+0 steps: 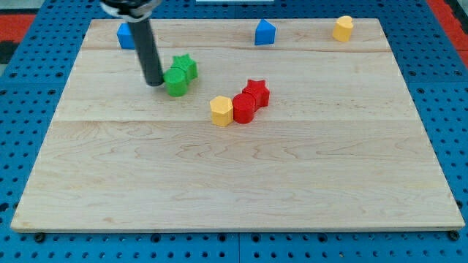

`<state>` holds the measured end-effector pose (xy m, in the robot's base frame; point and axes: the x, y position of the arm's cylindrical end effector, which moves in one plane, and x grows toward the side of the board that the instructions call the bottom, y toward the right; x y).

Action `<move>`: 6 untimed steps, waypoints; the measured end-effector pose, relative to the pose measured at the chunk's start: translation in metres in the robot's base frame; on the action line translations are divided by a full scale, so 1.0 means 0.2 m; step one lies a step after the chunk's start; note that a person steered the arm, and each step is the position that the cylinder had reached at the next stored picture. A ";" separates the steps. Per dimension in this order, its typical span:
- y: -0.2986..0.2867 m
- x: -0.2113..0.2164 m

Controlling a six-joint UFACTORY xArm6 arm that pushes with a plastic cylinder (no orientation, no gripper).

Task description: Push the green circle into the yellow hexagon

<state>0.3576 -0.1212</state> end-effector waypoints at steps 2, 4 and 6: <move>-0.10 -0.03; 0.16 -0.25; 0.37 -0.11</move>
